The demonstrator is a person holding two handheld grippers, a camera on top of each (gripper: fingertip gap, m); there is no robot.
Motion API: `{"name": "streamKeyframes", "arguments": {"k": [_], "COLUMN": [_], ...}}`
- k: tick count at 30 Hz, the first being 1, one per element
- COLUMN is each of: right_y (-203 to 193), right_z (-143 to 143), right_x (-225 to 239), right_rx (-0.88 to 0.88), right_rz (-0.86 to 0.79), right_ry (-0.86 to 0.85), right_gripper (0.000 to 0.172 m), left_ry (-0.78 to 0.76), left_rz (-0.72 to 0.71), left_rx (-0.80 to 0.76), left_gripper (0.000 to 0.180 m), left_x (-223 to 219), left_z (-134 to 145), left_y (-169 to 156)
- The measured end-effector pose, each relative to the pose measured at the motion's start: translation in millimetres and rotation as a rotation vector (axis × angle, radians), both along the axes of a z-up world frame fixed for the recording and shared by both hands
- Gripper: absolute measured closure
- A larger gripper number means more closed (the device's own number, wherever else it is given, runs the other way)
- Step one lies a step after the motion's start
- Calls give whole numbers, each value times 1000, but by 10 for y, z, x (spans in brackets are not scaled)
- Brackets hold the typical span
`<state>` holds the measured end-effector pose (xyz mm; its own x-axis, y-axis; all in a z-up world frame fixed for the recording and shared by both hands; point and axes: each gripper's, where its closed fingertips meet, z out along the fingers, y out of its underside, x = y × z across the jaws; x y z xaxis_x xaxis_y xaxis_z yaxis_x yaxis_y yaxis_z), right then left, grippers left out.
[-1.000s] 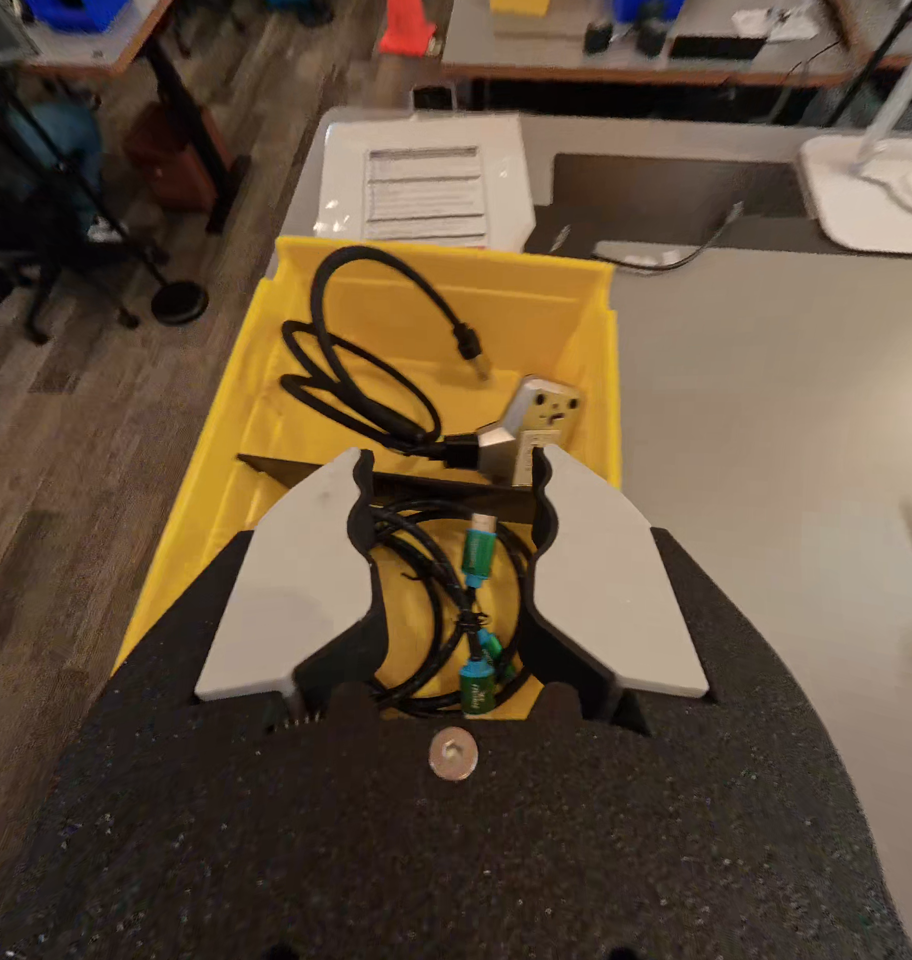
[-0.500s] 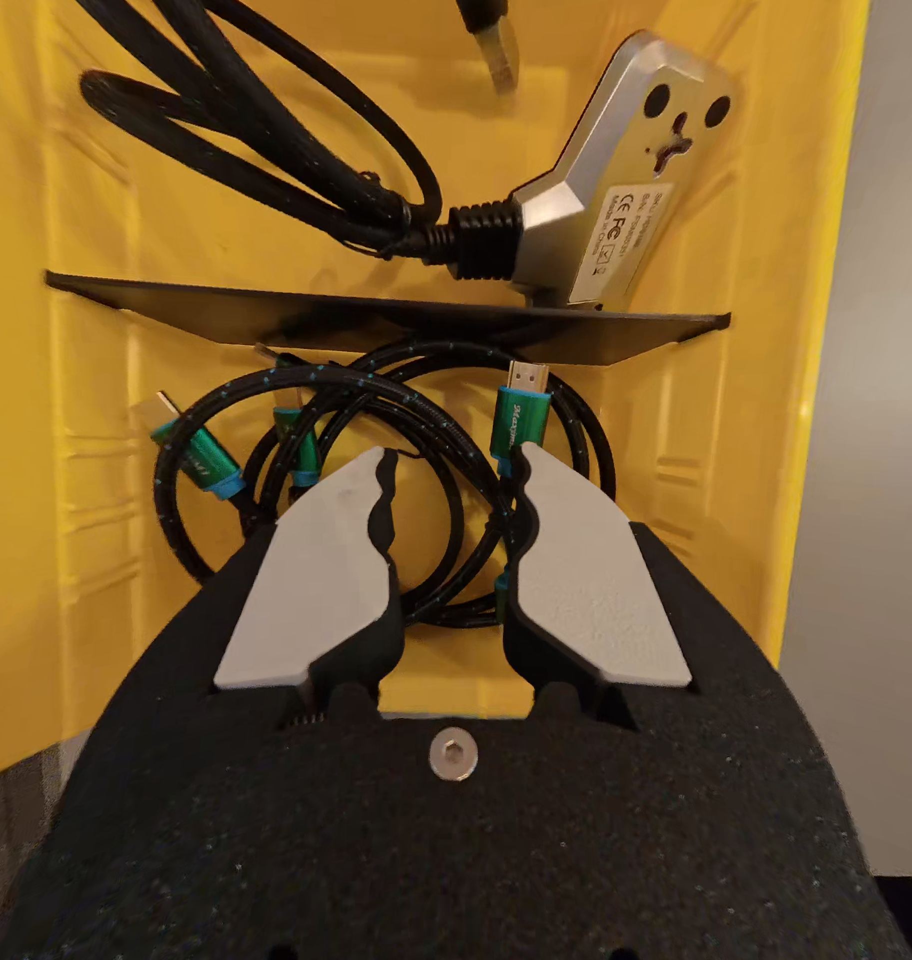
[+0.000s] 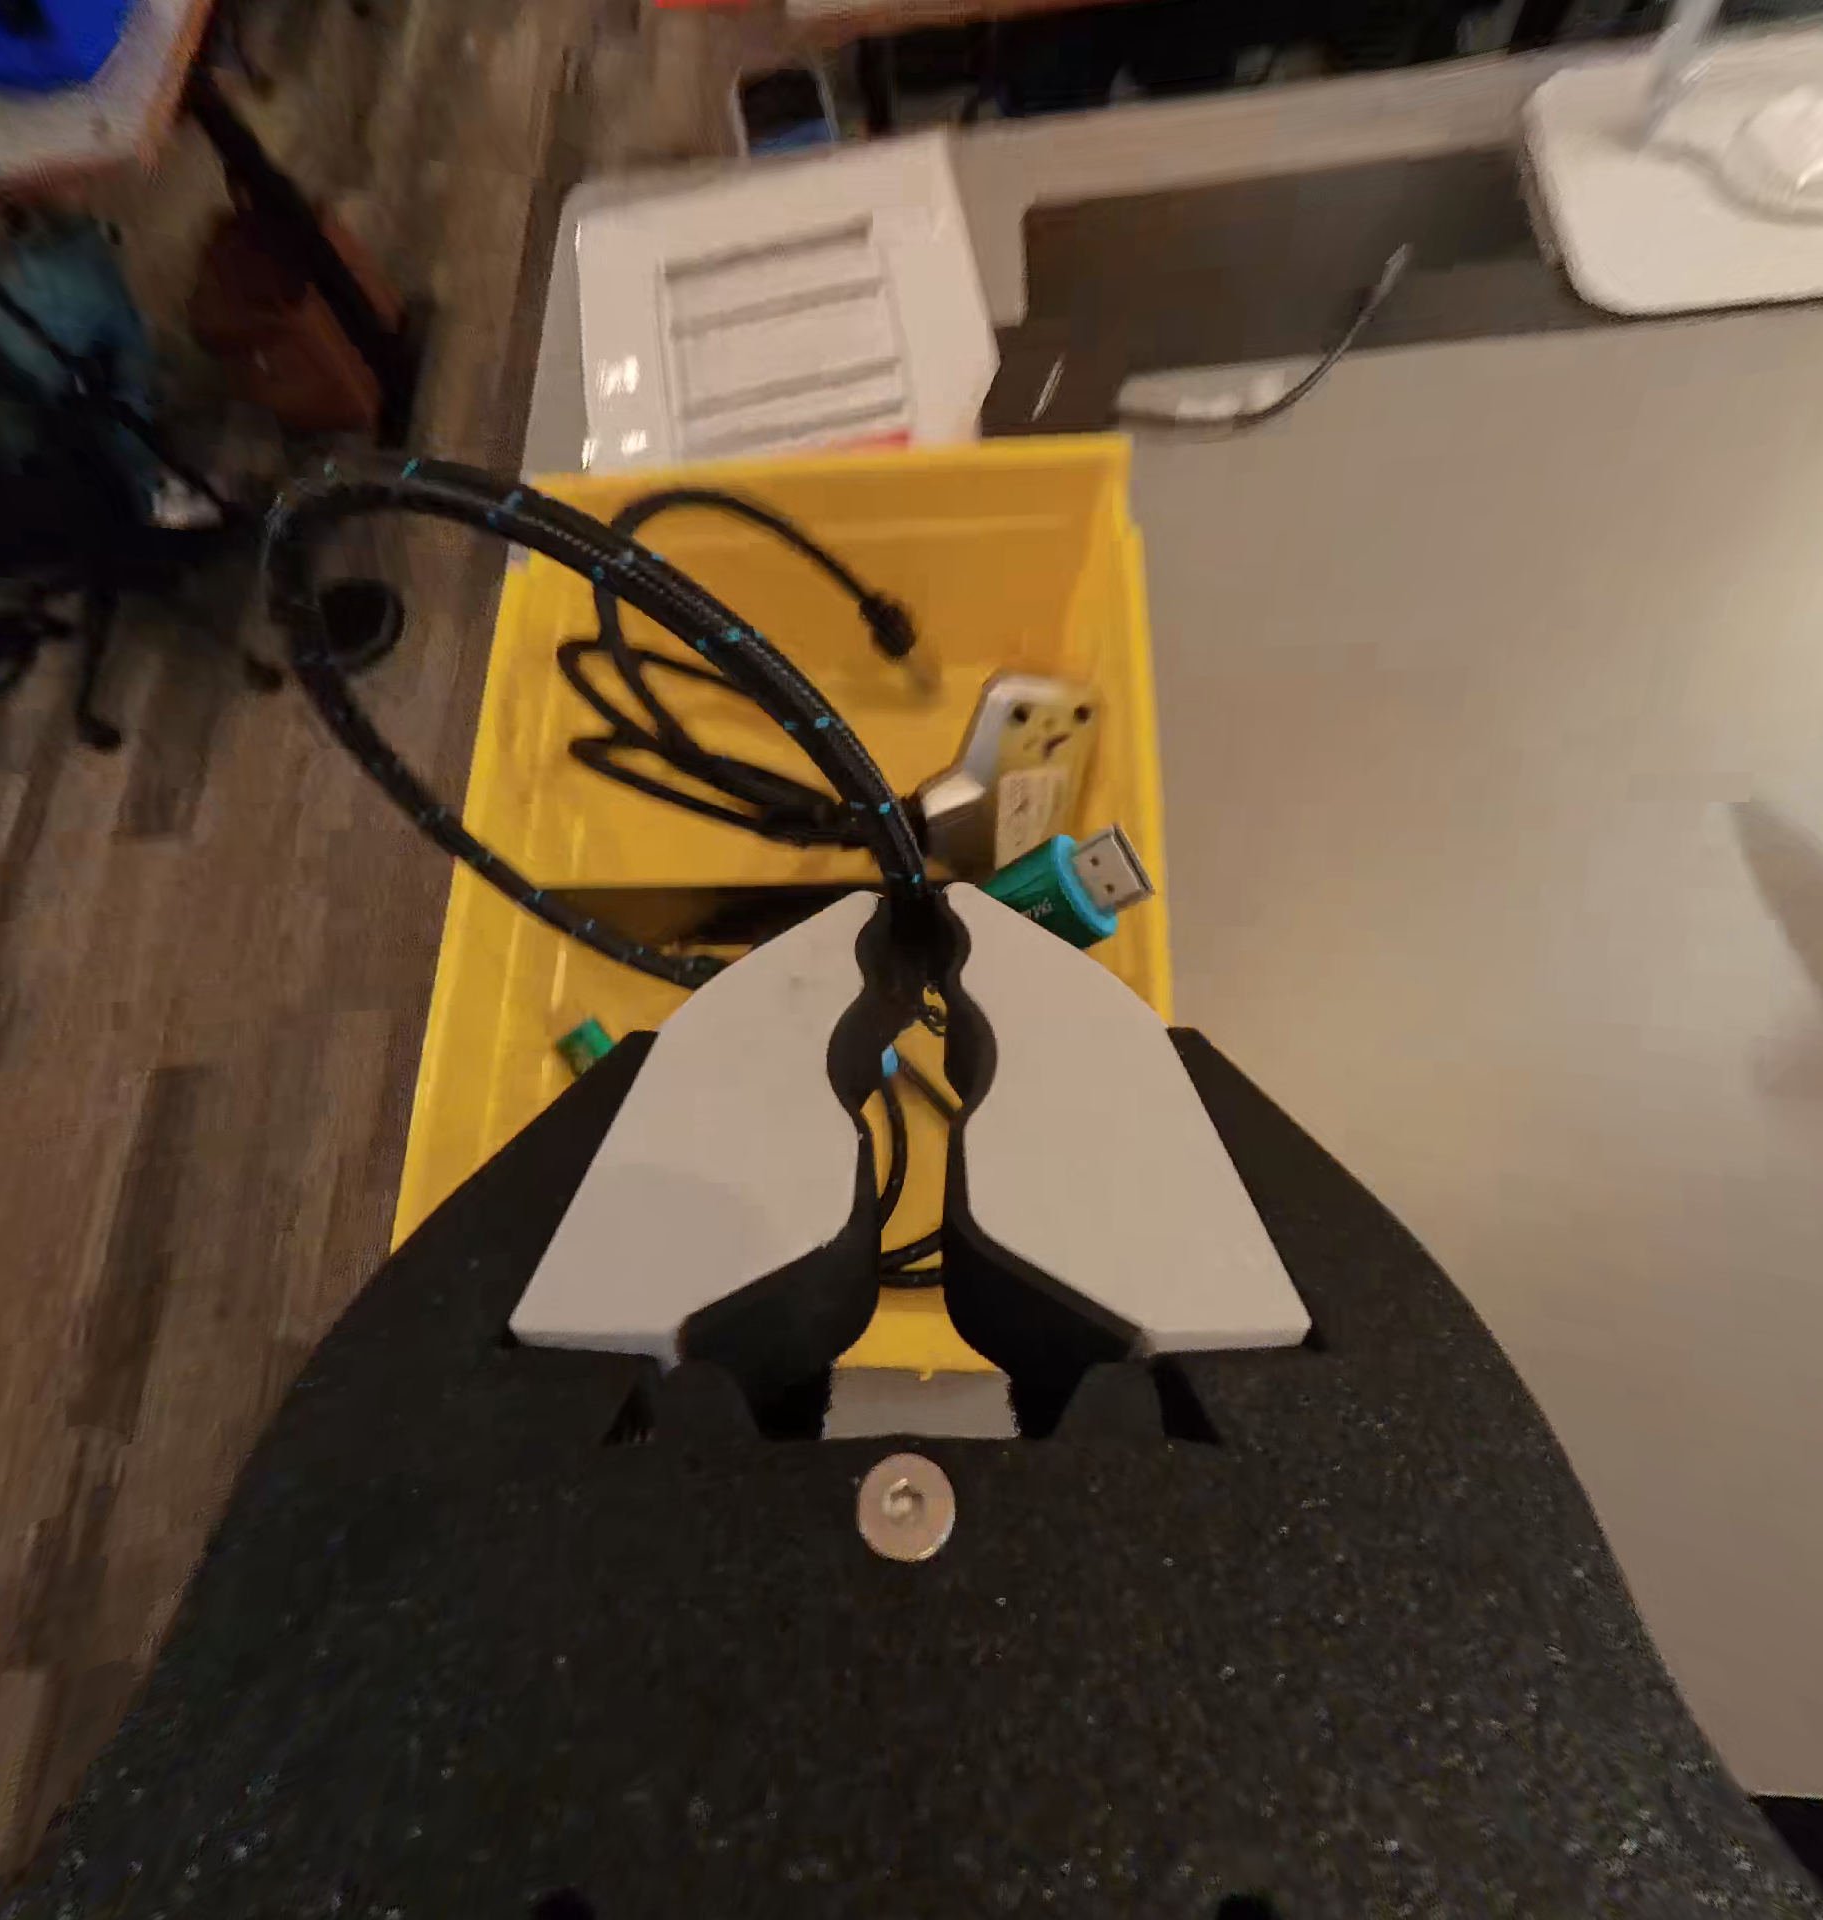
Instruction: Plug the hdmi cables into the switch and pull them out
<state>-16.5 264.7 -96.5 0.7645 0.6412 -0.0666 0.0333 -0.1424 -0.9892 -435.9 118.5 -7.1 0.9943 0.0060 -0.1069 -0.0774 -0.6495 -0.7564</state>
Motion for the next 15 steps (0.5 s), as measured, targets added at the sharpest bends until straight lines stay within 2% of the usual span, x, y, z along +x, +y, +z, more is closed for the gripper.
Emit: {"name": "streamKeyframes", "arguments": {"k": [1, 4, 7, 9, 12, 15], "right_y": [0, -5, -14, 5, 56, 110], "right_z": [0, 8, 41, 62, 91, 75], "right_x": [0, 2, 33, 89, 200, 289], "right_rx": [0, 6, 24, 45, 61, 41], "right_rz": [0, -2, -9, -26, -55, -74], "right_ry": [0, -2, 9, -2, 2, 22], "right_gripper": [126, 126, 129, 130, 131, 131], "left_ry": [9, 45, 63, 59, 39, -45], "left_rz": [-41, -193, -360, -454, -548, -637], "left_rx": [38, 89, 52, -3, -111, -187], "left_gripper": [174, 174, 174, 174, 174, 174], "left_x": [150, 704, 1287, 1615, 1978, 2377], "left_z": [161, 477, 446, 241, -253, -702], "left_y": [30, 121, 225, 310, 451, 568]}}
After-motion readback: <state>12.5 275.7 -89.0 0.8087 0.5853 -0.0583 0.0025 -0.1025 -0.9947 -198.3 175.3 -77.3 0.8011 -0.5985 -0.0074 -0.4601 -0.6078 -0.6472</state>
